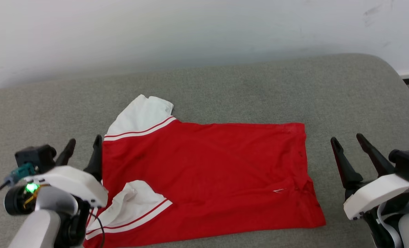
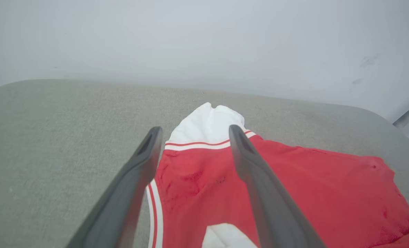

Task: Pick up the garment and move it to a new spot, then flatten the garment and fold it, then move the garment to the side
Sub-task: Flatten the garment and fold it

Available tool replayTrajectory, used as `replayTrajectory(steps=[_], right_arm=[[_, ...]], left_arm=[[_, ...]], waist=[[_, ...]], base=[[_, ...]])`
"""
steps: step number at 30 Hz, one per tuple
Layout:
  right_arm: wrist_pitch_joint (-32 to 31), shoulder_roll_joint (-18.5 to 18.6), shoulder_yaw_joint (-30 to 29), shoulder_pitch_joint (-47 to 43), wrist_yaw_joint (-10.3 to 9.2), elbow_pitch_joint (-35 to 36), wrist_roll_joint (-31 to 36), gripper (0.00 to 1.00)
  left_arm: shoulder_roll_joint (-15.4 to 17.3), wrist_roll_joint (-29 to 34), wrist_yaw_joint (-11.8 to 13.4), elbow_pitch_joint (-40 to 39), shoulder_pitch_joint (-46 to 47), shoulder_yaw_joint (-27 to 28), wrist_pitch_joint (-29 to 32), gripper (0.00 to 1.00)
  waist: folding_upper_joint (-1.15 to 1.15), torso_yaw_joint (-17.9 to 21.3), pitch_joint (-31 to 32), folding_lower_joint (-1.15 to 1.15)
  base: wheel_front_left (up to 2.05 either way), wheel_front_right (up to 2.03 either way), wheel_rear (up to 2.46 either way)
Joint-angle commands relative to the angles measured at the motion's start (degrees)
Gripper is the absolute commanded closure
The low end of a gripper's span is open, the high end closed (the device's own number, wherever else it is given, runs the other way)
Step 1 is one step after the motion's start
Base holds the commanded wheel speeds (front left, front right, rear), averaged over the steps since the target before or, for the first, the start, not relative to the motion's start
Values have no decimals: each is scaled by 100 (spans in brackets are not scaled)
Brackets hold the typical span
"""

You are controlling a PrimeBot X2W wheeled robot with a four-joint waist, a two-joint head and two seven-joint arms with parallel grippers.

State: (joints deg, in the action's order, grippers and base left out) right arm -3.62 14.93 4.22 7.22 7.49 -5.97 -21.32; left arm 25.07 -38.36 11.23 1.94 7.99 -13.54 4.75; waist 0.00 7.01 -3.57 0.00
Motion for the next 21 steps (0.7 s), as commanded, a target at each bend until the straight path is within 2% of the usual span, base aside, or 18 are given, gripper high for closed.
replayTrajectory(steps=[1,6,10,16,21], right_arm=[[186,-98,-35,167,-1,179,149,0],[530,-316,-119,382,0,603,390,0],[677,-467,-190,652,-1,983,477,0],[743,-593,-185,897,-1,1243,468,0],[812,-704,-81,1011,-1,1216,408,0]], left_arm=[[35,63,-14,27,336,42,-61,0],[101,183,-67,234,1291,84,-33,0],[318,209,-342,611,2421,-22,454,0],[759,132,-850,1154,3889,-300,1740,0],[1188,81,-1215,1684,4752,-637,3181,0]], waist=[[0,143,-248,0],[0,370,-858,0],[0,605,-1574,0],[0,884,-2295,0],[0,1132,-2643,0]], base=[[0,0,0],[0,0,0],[0,0,0],[0,0,0],[0,0,0]])
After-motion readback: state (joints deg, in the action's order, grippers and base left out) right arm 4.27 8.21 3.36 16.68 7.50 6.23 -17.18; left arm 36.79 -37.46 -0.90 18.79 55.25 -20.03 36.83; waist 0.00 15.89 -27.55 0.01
